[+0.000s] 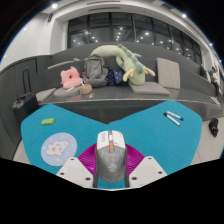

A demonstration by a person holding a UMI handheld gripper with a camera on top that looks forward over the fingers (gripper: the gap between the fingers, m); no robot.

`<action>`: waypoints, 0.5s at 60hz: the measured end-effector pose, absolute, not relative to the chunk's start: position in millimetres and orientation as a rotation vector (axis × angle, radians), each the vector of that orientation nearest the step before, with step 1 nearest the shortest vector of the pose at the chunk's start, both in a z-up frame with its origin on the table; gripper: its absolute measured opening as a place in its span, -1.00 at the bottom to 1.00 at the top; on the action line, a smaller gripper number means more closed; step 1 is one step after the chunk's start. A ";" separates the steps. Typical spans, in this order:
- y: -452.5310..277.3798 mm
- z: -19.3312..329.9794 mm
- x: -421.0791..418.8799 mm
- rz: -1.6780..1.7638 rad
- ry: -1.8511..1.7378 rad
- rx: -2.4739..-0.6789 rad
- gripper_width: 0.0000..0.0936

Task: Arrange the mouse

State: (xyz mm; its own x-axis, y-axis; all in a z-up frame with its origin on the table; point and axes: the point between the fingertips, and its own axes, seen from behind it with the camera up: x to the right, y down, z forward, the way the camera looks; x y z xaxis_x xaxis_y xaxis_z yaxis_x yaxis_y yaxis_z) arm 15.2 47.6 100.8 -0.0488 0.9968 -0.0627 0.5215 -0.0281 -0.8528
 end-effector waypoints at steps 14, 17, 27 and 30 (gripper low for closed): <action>-132.9 112.3 -27.7 1.138 -1.747 -1.551 -0.26; -164.3 90.0 -34.0 1.135 -1.806 -1.569 -0.26; -222.8 26.5 -50.7 1.084 -1.871 -1.605 -0.20; -224.3 12.8 -53.4 1.058 -1.874 -1.614 -0.20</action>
State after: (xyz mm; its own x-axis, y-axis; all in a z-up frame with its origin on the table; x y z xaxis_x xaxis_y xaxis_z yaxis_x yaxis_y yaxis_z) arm -53.4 -224.3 12.8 -0.2158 0.9657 -0.1442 0.6224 0.0223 -0.7824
